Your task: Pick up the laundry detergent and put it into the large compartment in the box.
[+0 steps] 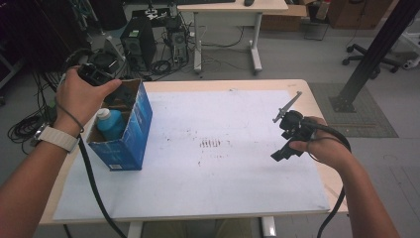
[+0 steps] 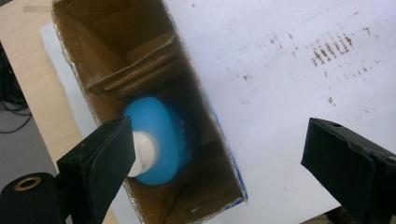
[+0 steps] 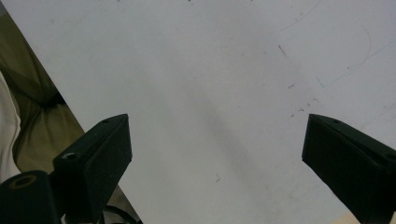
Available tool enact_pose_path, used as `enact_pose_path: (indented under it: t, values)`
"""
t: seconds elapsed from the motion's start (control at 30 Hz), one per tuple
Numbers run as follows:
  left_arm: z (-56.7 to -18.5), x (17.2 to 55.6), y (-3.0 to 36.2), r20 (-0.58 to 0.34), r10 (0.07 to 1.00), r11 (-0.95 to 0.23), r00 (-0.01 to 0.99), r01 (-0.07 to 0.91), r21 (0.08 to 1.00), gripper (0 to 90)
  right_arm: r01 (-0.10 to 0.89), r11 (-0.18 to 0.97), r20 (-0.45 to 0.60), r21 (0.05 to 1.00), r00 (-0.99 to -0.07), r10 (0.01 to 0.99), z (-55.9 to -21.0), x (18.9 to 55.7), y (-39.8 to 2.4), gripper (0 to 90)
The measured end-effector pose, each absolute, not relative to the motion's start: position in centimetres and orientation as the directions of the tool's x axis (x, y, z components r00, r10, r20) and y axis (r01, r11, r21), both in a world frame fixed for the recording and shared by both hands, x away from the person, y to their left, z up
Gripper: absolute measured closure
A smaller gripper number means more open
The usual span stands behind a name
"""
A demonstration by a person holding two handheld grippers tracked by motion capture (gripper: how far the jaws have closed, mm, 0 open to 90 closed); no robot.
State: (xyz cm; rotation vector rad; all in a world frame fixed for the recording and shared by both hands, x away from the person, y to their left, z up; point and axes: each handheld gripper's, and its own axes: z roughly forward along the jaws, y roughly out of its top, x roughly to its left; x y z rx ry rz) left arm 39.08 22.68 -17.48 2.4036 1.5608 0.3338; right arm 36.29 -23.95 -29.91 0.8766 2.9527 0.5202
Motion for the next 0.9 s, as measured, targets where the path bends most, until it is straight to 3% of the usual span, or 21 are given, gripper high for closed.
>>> enact_pose_path:
  t: [0.9]
  values:
    - [-17.2,38.1,19.1,0.026,0.819,-0.559,0.573,0.787,0.263,9.8,0.525,0.788,0.075,0.323,-0.844,0.532,-29.9,36.2,-23.8,8.5]
